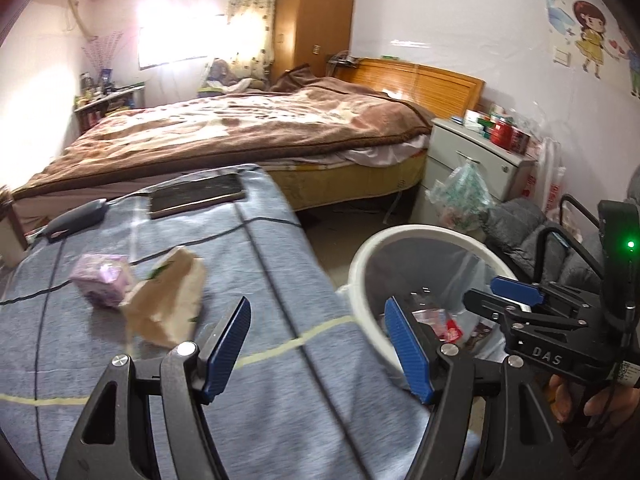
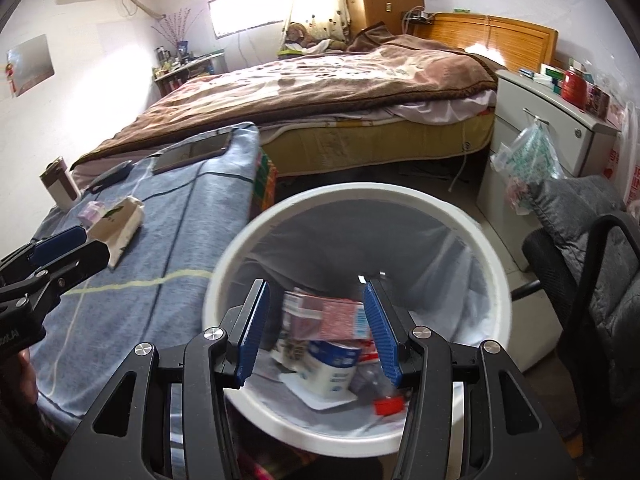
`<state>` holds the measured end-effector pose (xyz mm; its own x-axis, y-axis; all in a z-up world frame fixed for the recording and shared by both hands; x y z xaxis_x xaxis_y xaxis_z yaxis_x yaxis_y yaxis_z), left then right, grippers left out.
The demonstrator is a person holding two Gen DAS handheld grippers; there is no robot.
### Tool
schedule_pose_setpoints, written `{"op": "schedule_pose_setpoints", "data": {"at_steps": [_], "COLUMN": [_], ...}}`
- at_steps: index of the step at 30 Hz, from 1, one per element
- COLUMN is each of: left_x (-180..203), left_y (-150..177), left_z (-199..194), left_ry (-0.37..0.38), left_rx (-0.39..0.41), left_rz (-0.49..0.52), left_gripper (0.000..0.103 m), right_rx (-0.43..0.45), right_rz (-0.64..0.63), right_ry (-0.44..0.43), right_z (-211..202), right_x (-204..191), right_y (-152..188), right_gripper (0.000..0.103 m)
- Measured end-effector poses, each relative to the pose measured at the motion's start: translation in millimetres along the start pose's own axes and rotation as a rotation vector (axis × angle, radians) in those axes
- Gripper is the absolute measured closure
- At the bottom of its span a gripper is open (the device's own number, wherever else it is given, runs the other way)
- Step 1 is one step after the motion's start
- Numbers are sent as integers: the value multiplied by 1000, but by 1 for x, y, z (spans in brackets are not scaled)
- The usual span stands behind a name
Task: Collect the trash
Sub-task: 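Move both open grippers back to the remaining trash on the bed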
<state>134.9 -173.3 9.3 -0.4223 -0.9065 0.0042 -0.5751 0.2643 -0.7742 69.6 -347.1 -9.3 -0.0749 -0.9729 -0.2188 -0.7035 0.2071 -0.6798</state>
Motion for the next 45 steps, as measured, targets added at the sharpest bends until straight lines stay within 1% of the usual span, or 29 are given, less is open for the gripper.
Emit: {"op": "schedule_pose_setpoints", "data": {"at_steps": [9, 17, 21, 27, 29, 32, 35, 42, 45], "left_x": [-57, -119, -140, -161, -164, -167, -168, -170, -176], "left_y": [8, 16, 18, 18, 16, 12, 8, 8, 12], "left_z": [-10, -18, -13, 6, 13, 28, 37, 58, 66], "left_ry": [-108, -212, -248, -258, -259, -237, -231, -193, -230], "left_rx": [7, 7, -8, -55, -62, -94, -93, -145, -181], "left_rz": [-77, -162, -167, -200, -197, -195, -187, -180, -176], "left_gripper": [31, 31, 31, 31, 31, 31, 31, 31, 32], "right_rx": [-9, -48, -72, -107, -121, -147, -159, -173, -175], "right_rz": [-40, -94, -121, -161, -166, -165, -175, -177, -177], "right_ry": [-68, -129, -153, -175, -179, -190, -190, -194, -197], "right_z": [11, 30, 40, 61, 70, 81, 89, 100, 101], "right_x": [-37, -77, -96, -123, -130, -137, -144, -154, -155], "right_y": [0, 0, -1, -4, -6, -7, -10, -16, -18], "right_gripper": [48, 46, 46, 46, 46, 45, 45, 45, 45]}}
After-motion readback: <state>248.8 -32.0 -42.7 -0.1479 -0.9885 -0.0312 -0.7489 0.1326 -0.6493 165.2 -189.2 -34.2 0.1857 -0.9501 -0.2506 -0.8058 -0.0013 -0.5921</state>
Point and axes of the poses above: each gripper's, at about its wrist camera, not at the fingertips, and z roughly the way its jaws point, x to its right, y to its underside, the point moved 4 cm from there along z, roughly the way its jaws point, and after that the axes turned 7 degrees about -y, right-handed, at the moved point
